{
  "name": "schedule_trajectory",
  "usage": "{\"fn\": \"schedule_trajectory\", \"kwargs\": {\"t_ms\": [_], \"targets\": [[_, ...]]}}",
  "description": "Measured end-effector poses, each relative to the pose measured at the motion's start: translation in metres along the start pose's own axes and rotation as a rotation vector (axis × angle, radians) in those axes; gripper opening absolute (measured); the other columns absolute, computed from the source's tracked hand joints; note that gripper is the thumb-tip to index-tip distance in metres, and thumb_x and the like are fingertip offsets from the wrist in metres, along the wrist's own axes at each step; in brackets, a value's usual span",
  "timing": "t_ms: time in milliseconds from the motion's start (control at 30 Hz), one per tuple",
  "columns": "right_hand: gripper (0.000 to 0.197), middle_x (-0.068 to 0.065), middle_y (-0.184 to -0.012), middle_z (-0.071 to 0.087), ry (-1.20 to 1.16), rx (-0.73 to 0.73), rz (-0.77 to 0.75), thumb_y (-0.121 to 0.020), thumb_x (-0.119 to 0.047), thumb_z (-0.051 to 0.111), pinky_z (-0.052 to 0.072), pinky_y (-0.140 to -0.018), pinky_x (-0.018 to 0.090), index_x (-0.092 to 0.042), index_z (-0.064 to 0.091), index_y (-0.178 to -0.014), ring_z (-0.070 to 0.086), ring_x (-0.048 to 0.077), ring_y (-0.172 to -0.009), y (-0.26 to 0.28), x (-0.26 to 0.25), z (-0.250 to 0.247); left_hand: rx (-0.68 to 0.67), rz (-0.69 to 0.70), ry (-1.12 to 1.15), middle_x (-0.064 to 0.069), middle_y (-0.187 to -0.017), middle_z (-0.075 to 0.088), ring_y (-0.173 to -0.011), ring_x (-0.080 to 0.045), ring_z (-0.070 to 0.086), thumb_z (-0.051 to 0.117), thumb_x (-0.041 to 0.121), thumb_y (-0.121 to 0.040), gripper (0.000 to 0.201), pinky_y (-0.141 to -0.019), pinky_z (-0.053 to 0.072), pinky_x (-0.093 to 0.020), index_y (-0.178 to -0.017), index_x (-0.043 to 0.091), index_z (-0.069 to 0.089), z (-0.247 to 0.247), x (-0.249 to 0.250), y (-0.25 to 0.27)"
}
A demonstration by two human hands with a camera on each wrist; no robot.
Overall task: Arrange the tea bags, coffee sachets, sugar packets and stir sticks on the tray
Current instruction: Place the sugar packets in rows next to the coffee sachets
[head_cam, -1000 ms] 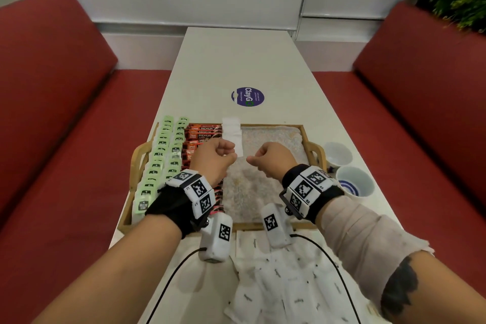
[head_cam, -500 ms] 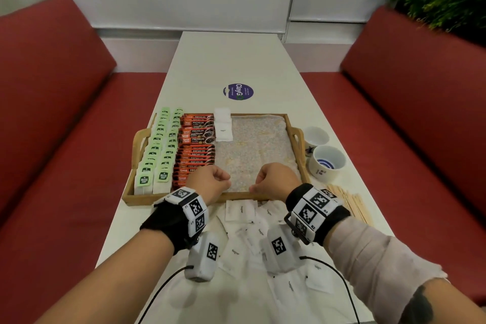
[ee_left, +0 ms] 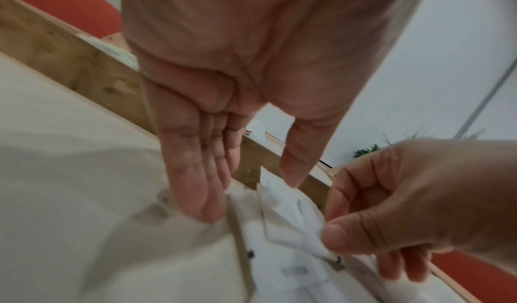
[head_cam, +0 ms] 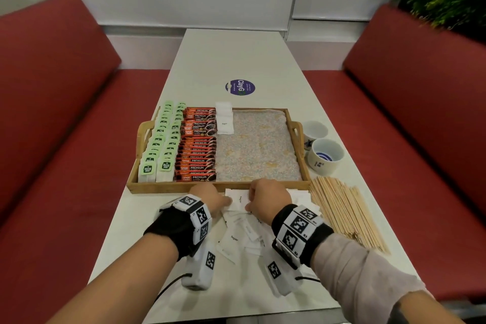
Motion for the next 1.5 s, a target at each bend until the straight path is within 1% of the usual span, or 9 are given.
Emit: {"fn": "schedule_trajectory", "kwargs": {"t_ms": [167,333,467,533,767,967,1100,1300,1500], "targets": [[0.014,0.004,-0.093,0.068,-0.112,0.017,-0.009,-0.077,-0.012,0.069,0.049,-0.073,0.027,-0.02,0.059,-0.08,0.063,0.023,-0.09,0.004,0.0,0.005,-0.012,-0.054,0.135,-0.007,-0.074,0.064,-0.074,-0.025,0.063,0.071,0.038,-0.079,0.034,-0.072,0.051,-0.031,-0.065,0.011,0.055,0.01,-0.003,-0.005],[0.017,-0.001,-0.09,0.066,-0.185,0.018,-0.037,-0.073,-0.011,0.073,0.047,-0.071,0.025,-0.022,0.061,-0.077,0.062,0.017,-0.085,0.008,-0.002,0.009,-0.005,-0.054,0.304,-0.014,-0.098,0.07,-0.091,-0.029,0.068,0.082,0.027,-0.068,0.045,-0.083,0.056,-0.042,-0.101,0.003,0.063,0.019,-0.008,-0.008],[0.023,-0.004,-0.082,0.062,-0.256,0.026,-0.04,-0.07,-0.011,0.076,0.04,-0.064,0.023,-0.023,0.056,-0.074,0.059,0.016,-0.079,0.008,-0.001,0.01,0.002,-0.039,0.424,-0.015,-0.103,0.067,-0.087,-0.029,0.068,0.083,0.017,-0.07,0.054,-0.076,0.058,-0.04,-0.114,0.005,0.053,0.018,-0.006,-0.001],[0.029,-0.004,-0.08,0.061,-0.281,0.025,-0.057,-0.067,-0.012,0.078,0.04,-0.063,0.024,-0.022,0.053,-0.077,0.058,0.017,-0.077,0.008,-0.002,0.009,-0.011,-0.023,0.441,-0.015,-0.104,0.065,-0.083,-0.03,0.067,0.08,0.015,-0.073,0.053,-0.07,0.057,-0.038,-0.115,0.009,0.048,0.018,-0.008,0.0],[0.048,-0.005,-0.092,0.06,-0.425,0.049,-0.12,-0.065,-0.02,0.085,0.05,-0.078,0.031,-0.023,0.051,-0.098,0.059,0.015,-0.088,0.005,-0.001,-0.002,0.011,0.071,0.69,-0.016,-0.105,0.067,-0.093,-0.033,0.067,0.072,0.002,-0.08,0.035,-0.081,0.055,-0.052,-0.111,0.009,0.058,0.001,-0.023,-0.004],[0.024,0.0,-0.082,0.06,-0.609,0.083,-0.135,-0.082,-0.015,0.07,0.053,-0.076,0.037,-0.02,0.053,-0.098,0.061,0.02,-0.077,-0.007,-0.011,-0.018,-0.04,0.11,1.153,-0.014,-0.115,0.063,-0.091,-0.027,0.065,0.058,-0.002,-0.089,0.033,-0.056,0.059,-0.032,-0.12,0.009,0.052,-0.019,-0.016,-0.002],[0.009,0.001,-0.074,0.057,-0.652,0.132,-0.148,-0.091,-0.012,0.059,0.048,-0.069,0.032,-0.019,0.054,-0.094,0.054,0.016,-0.066,-0.018,-0.02,-0.029,-0.131,0.161,1.324,-0.015,-0.118,0.062,-0.092,-0.027,0.064,0.054,0.001,-0.092,0.031,-0.057,0.06,-0.036,-0.121,0.008,0.049,-0.025,-0.004,-0.001],[0.017,-0.002,-0.063,0.054,-0.789,0.213,-0.122,-0.089,-0.002,0.057,0.047,-0.06,0.028,-0.019,0.052,-0.089,0.053,0.012,-0.054,-0.035,-0.023,-0.039,-0.312,0.233,1.399,-0.022,-0.116,0.063,-0.082,-0.027,0.07,0.049,0.004,-0.093,0.028,-0.058,0.06,-0.041,-0.121,0.009,0.053,-0.036,0.009,-0.004],[0.016,-0.001,-0.072,0.059,-0.86,0.231,-0.142,-0.095,-0.012,0.052,0.044,-0.051,0.017,-0.016,0.055,-0.08,0.055,0.011,-0.058,-0.053,-0.035,-0.047,-0.257,0.265,1.406,-0.016,-0.105,0.065,-0.066,-0.018,0.071,0.048,0.004,-0.094,0.029,-0.041,0.053,-0.024,-0.122,0.01,0.051,-0.047,0.015,-0.021]]}}
Point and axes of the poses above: each hand's wrist, its own y-axis away from the middle knuckle, its own z-axis out of the palm, x = y × z, the point moved 2 cm from there along -y, towards the middle knuckle
